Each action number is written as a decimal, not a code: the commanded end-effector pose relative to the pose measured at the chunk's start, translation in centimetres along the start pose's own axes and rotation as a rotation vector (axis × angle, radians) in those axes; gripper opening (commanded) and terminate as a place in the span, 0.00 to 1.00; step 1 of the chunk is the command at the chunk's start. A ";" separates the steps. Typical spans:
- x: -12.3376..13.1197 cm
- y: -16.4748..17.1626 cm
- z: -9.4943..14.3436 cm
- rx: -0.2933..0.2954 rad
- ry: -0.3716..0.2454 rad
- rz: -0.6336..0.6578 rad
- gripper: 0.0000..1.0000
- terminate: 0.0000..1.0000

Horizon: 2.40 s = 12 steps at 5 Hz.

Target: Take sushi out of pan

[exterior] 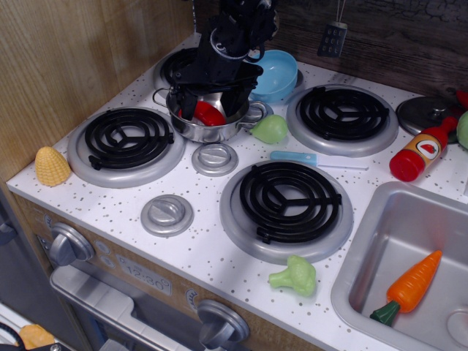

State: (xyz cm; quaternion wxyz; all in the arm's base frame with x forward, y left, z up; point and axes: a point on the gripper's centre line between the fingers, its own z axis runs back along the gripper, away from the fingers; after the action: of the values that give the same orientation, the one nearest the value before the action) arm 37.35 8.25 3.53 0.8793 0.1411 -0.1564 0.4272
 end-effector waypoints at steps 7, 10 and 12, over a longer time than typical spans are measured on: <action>4.2 7.8 6.1 0.102 -0.048 0.095 0.00 0.00; 3.0 7.9 3.0 -0.006 -0.008 0.126 1.00 0.00; 3.0 7.9 3.0 -0.006 -0.008 0.126 1.00 0.00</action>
State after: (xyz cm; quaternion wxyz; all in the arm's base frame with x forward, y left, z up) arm 32.17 13.75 7.55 0.8512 0.1315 -0.1571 0.4831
